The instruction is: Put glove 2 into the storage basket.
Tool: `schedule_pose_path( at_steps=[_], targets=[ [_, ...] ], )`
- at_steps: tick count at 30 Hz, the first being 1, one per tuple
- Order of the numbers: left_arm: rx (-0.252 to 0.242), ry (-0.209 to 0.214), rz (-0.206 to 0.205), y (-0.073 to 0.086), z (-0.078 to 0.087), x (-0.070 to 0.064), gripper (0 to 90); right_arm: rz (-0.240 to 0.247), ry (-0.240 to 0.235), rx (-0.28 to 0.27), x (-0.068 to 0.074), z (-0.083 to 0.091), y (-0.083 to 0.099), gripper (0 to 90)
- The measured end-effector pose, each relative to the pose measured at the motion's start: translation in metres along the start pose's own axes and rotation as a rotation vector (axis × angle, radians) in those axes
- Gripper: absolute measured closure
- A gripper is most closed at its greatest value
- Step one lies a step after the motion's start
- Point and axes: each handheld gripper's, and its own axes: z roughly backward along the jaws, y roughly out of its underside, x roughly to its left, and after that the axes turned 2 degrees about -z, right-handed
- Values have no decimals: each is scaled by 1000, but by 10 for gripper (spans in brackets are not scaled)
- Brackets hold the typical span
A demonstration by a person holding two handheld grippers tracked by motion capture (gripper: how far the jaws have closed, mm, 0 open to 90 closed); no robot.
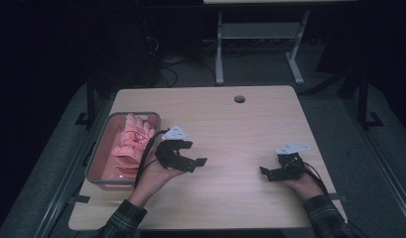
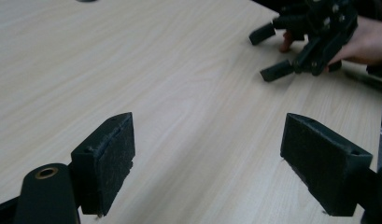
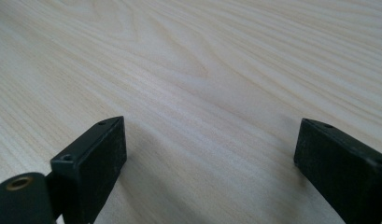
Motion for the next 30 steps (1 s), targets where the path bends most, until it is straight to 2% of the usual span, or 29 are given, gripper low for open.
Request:
schedule_pose_path(
  at_steps=[5, 7, 9, 12, 14, 16, 22, 30],
  targets=[
    [16, 2, -23, 10, -15, -8, 173, 0, 0, 0, 0, 0, 0, 87],
    [13, -2, -17, 15, -21, -10, 172, 0, 0, 0, 0, 0, 0, 86],
    [20, -17, -40, 21, -27, -12, 172, 1, -1, 0, 0, 0, 0, 87],
    [27, -12, -50, 28, -36, -15, 171, 4, -4, 1, 0, 0, 0, 86],
    [35, -10, -54, 29, -37, -15, 171, 4, -4, 1, 0, 0, 0, 86],
    [61, -7, -59, 37, -49, -17, 160, 4, -4, 2, 0, 0, 0, 86],
    [115, -18, -101, 48, -64, -22, 153, 4, -8, 2, 1, 0, 0, 86],
    [133, -6, -113, 58, -77, -24, 136, 10, -8, -1, 1, 0, 0, 86]
  ],
)
